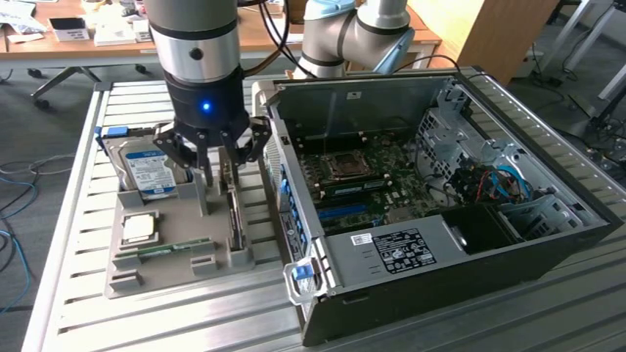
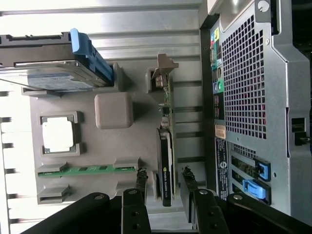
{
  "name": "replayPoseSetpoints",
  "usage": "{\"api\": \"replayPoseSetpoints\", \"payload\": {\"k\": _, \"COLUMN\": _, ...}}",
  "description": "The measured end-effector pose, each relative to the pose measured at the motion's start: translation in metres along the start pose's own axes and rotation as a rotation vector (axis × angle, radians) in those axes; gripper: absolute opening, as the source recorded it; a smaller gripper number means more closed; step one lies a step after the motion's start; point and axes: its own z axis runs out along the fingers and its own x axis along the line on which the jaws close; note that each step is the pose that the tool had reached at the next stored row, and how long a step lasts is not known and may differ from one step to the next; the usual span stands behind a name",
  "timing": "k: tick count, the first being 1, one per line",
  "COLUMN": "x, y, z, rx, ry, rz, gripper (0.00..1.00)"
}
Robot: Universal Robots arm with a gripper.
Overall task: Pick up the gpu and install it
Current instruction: 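Pick up the gpu and move the gpu toward the slot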
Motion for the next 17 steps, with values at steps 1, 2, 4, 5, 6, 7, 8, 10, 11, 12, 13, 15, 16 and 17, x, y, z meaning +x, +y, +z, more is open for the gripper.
{"api": "replayPoseSetpoints", "payload": {"k": 1, "x": 0.000, "y": -0.0001, "z": 0.0014, "rx": 0.0000, "ry": 0.0000, "rz": 0.000, "gripper": 0.42}}
{"api": "replayPoseSetpoints", "payload": {"k": 2, "x": 0.000, "y": -0.0001, "z": 0.0025, "rx": 0.0000, "ry": 0.0000, "rz": 0.000, "gripper": 0.42}}
{"api": "replayPoseSetpoints", "payload": {"k": 4, "x": 0.000, "y": -0.0002, "z": 0.0027, "rx": 0.0005, "ry": 0.0000, "rz": 0.000, "gripper": 0.42}}
{"api": "replayPoseSetpoints", "payload": {"k": 5, "x": 0.000, "y": -0.0002, "z": 0.0027, "rx": 0.0005, "ry": 0.0001, "rz": 0.000, "gripper": 0.42}}
{"api": "replayPoseSetpoints", "payload": {"k": 6, "x": 0.000, "y": -0.0001, "z": 0.0027, "rx": 0.0005, "ry": 0.0000, "rz": 0.000, "gripper": 0.42}}
{"api": "replayPoseSetpoints", "payload": {"k": 7, "x": 0.000, "y": -0.0001, "z": 0.0027, "rx": 0.0005, "ry": 0.0000, "rz": 0.000, "gripper": 0.42}}
{"api": "replayPoseSetpoints", "payload": {"k": 8, "x": 0.000, "y": -0.0001, "z": 0.0028, "rx": 0.0003, "ry": -0.0001, "rz": 0.000, "gripper": 0.42}}
{"api": "replayPoseSetpoints", "payload": {"k": 10, "x": -0.001, "y": 0.0000, "z": 0.0029, "rx": 0.0003, "ry": -0.0001, "rz": 0.000, "gripper": 0.42}}
{"api": "replayPoseSetpoints", "payload": {"k": 11, "x": -0.003, "y": 0.0000, "z": 0.0029, "rx": 0.0004, "ry": 0.0000, "rz": 0.000, "gripper": 0.42}}
{"api": "replayPoseSetpoints", "payload": {"k": 12, "x": -0.004, "y": 0.0001, "z": 0.0030, "rx": 0.0003, "ry": -0.0001, "rz": 0.000, "gripper": 0.42}}
{"api": "replayPoseSetpoints", "payload": {"k": 13, "x": -0.004, "y": 0.0001, "z": 0.0030, "rx": 0.0004, "ry": -0.0001, "rz": 0.000, "gripper": 0.42}}
{"api": "replayPoseSetpoints", "payload": {"k": 15, "x": -0.004, "y": -0.0002, "z": 0.0106, "rx": 0.0004, "ry": -0.0001, "rz": 0.000, "gripper": 0.42}}
{"api": "replayPoseSetpoints", "payload": {"k": 16, "x": -0.003, "y": -0.0003, "z": 0.0141, "rx": 0.0004, "ry": 0.0000, "rz": 0.000, "gripper": 0.42}}
{"api": "replayPoseSetpoints", "payload": {"k": 17, "x": -0.003, "y": -0.0004, "z": 0.0150, "rx": 0.0004, "ry": -0.0001, "rz": 0.000, "gripper": 0.42}}
